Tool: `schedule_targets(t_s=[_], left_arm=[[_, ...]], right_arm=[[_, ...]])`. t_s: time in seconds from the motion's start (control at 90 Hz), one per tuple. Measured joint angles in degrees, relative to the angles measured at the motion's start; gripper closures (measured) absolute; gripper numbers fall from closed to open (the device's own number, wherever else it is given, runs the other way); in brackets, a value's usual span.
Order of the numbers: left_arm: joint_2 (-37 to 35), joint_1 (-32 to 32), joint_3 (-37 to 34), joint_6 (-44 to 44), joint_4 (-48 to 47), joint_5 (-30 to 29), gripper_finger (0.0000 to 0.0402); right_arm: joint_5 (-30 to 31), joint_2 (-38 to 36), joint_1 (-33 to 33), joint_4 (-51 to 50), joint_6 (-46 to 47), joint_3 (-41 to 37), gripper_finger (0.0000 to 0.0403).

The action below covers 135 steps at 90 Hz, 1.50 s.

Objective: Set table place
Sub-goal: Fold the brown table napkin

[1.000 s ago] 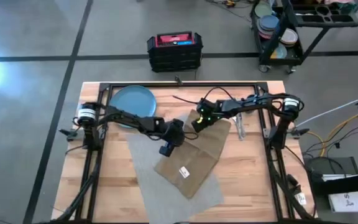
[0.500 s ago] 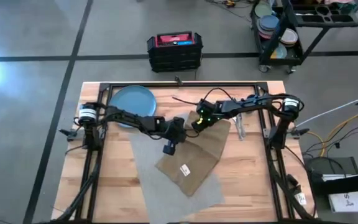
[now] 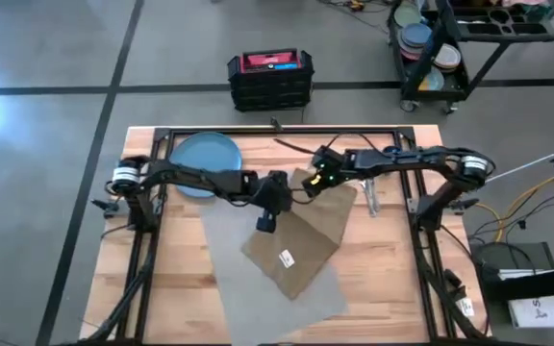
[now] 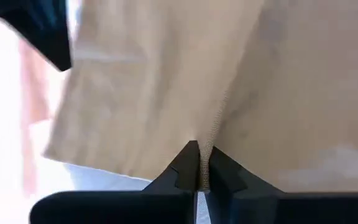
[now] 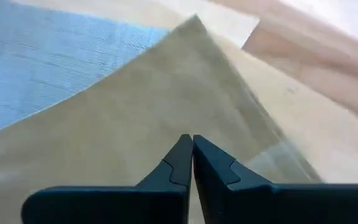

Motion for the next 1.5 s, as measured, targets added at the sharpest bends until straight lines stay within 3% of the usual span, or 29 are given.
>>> schedule_targets(t_s=[0.456, 0.811, 1.067, 1.267, 1.5], left_arm=[[-2.2, 0.1, 9.6, 4.7, -11.2, -6.2, 0.0402], [-3.4, 0.0, 18.3, 7.4, -14.6, -13.5, 0.0402], [-7.5, -0.4, 20.0, 7.9, -18.1, -17.7, 0.0402], [-13.0, -3.4, 20.0, 4.1, -23.6, -20.0, 0.0401], [-17.9, -10.8, 20.0, -6.8, -33.6, -24.5, 0.0401]], right_arm=[[10.0, -17.1, 7.8, -12.5, 3.1, -0.1, 0.0403], [13.9, -18.6, 13.1, -17.4, 7.6, -1.3, 0.0403], [19.0, -20.3, 15.8, -21.5, 11.2, -1.4, 0.0403], [19.2, -21.9, 19.2, -24.3, 12.3, -1.4, 0.0403], [19.3, -24.1, 24.2, -24.6, 15.7, -1.4, 0.0403]])
